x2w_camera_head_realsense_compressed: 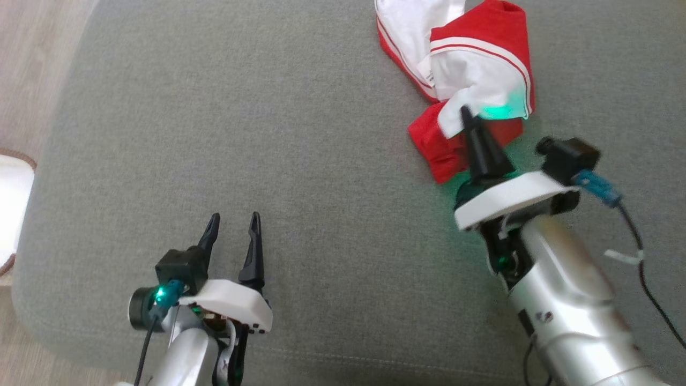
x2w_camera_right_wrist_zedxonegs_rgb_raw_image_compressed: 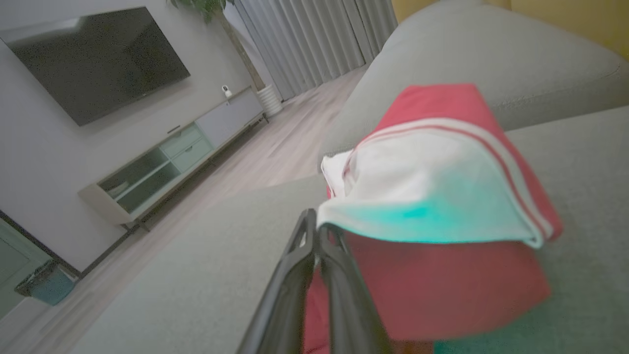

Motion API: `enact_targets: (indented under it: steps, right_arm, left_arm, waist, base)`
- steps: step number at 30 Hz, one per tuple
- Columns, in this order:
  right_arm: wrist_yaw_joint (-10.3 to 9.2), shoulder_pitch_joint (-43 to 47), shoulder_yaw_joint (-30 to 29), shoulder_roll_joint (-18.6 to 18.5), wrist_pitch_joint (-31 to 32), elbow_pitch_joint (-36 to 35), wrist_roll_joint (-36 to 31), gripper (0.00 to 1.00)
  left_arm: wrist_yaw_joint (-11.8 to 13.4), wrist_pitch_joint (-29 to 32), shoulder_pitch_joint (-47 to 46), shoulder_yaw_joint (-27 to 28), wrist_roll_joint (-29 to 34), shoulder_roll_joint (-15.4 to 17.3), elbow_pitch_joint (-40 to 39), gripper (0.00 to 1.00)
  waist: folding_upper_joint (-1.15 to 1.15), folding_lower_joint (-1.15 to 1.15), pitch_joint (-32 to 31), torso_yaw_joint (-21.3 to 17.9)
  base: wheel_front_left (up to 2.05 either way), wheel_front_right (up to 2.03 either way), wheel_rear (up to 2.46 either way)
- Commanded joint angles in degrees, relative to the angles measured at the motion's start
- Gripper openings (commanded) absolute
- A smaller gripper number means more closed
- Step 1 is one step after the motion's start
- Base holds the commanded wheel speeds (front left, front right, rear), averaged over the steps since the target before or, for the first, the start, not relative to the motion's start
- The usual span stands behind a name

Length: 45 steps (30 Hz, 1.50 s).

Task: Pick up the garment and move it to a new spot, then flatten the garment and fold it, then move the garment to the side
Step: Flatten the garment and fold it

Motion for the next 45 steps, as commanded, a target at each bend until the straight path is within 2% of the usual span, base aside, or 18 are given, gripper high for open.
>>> enact_targets:
  steps: [1,4,8,13,19,24,26,30,33,39,45]
  right_arm:
    - [-0.06,-1.49,-0.17,0.72,-0.37,-2.87,0.59,0.00]
    - [-0.06,-4.21,-3.32,0.72,-0.37,-6.36,-0.43,0.00]
    - [-0.06,-10.19,-8.00,0.61,-0.37,-10.19,-5.51,0.00]
    - [-0.06,-19.33,-11.40,-2.99,-0.37,-11.44,-10.23,0.00]
    - [-0.06,-30.21,-8.12,-5.94,-0.36,-8.35,-14.82,0.00]
    - [-0.06,-35.02,-2.52,-4.68,-0.36,-3.68,-16.55,0.00]
    - [-0.06,-37.65,1.25,-2.72,-0.36,0.52,-17.02,0.00]
    - [-0.06,-40.69,2.90,-0.83,-0.36,2.30,-16.55,0.00]
    - [-0.06,-43.71,1.60,0.14,-0.36,1.11,-16.22,0.00]
    - [-0.06,-43.63,-4.14,-0.07,-0.37,1.32,-17.22,0.00]
    - [-0.06,-33.82,-7.12,-5.43,-0.37,4.13,-18.37,0.00]
  left_arm:
    - [0.14,-0.70,-1.71,1.62,-0.61,0.26,-1.37,1.00]
    - [0.12,-0.70,-1.14,2.03,-0.82,0.26,-1.16,1.00]
    - [-0.22,-0.70,0.03,2.60,-1.24,0.26,-0.70,1.00]
    - [-0.77,-0.70,0.76,2.19,-1.97,0.26,-0.48,1.00]
    - [-0.96,-0.70,0.99,0.79,-3.18,0.26,-0.22,1.00]
    - [-0.76,-0.70,1.45,-0.38,-4.30,0.26,-0.07,1.00]
    - [-0.66,-0.70,1.88,-1.31,-4.89,0.26,0.19,1.00]
    - [-0.42,-0.70,2.29,-1.97,-5.20,0.26,0.30,1.00]
    - [-0.29,-0.70,2.72,-2.11,-5.22,0.26,0.27,1.00]
    - [0.01,-0.70,3.10,-1.14,-4.90,0.26,-0.36,1.00]
    - [-0.32,-0.70,1.31,-1.27,-4.49,0.26,-0.88,1.00]
  waist:
    - [0.00,0.00,-0.37,-0.33]
    - [0.00,0.00,-1.46,-1.29]
    - [0.00,0.00,-3.57,-2.69]
    - [0.00,0.00,-5.72,-3.26]
    - [0.00,0.00,-7.12,-1.59]
    - [0.00,0.00,-7.98,1.05]
    - [0.00,0.00,-8.71,3.58]
    - [0.00,0.00,-9.19,5.99]
    - [0.00,0.00,-9.31,7.53]
    - [0.00,0.00,-8.64,6.90]
    - [0.00,0.00,-6.02,3.13]
  base:
    - [0.00,0.00,0.00]
    - [0.00,0.00,0.00]
    - [0.00,0.00,0.00]
    - [0.00,0.00,0.00]
    - [0.00,0.00,0.00]
    - [0.00,0.00,0.00]
    - [0.00,0.00,0.00]
    - [0.00,0.00,0.00]
    - [0.00,0.00,0.00]
    - [0.00,0.00,0.00]
    - [0.00,0.00,0.00]
